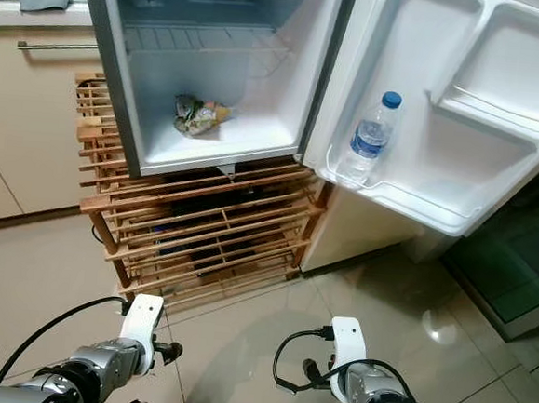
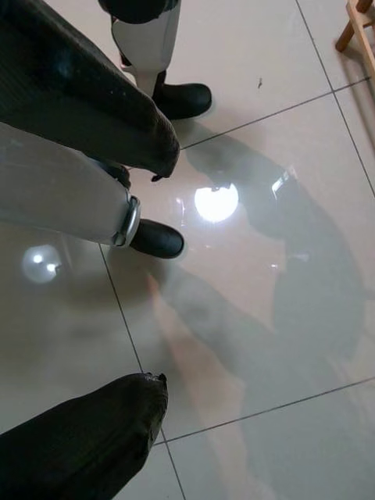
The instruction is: Restocking fridge
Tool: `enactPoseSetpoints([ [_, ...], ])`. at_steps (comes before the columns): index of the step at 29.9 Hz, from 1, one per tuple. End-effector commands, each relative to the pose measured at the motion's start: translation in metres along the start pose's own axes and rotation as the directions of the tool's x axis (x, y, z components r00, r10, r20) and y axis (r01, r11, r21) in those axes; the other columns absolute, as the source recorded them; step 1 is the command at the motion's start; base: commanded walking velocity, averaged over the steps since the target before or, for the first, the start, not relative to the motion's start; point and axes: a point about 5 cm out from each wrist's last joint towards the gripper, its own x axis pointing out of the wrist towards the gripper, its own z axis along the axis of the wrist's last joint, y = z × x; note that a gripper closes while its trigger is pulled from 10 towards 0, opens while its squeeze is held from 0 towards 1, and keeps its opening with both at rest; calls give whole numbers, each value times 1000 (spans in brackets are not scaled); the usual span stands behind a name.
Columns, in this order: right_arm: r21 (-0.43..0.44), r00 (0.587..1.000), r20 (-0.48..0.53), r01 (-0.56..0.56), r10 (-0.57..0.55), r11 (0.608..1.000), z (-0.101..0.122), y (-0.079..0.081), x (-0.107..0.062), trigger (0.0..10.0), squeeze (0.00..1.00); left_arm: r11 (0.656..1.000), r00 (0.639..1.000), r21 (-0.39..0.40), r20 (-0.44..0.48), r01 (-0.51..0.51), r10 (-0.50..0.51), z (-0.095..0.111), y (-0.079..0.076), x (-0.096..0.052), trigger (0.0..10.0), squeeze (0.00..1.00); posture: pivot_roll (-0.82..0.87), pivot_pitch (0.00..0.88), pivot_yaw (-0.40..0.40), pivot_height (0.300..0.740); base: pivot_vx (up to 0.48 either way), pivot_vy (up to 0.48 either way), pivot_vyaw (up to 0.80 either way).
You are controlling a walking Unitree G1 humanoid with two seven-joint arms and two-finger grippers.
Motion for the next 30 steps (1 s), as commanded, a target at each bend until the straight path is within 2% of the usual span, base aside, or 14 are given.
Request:
enactPoseSetpoints([
  [1, -18, 1000, -14, 21, -21, 1000, -6, -9, -2, 10000, 0, 1000, 1000, -3, 7, 12, -12, 2, -4, 0, 10000, 0, -17, 0, -108, 740, 0, -480, 0],
  [6, -32, 999, -36, 38, -39, 999, -14, -13, -3, 10000, 0, 1000, 1000, 9, 9, 3, -3, 1, -3, 0, 10000, 0, -18, 0, -107, 740, 0, -480, 0],
  [16, -82, 997, -32, 63, -66, 995, -12, -18, -4, 10000, 0, 1000, 1000, -3, 15, 12, -12, 4, -5, 0, 10000, 0, -39, 0, -102, 740, 0, -480, 0],
  [30, -143, 997, -23, 76, -80, 987, -8, -17, -4, 10000, 0, 1000, 999, -14, 33, 1, 0, 7, -2, 0, 10000, 0, -41, 0, -98, 740, 0, -476, 761],
])
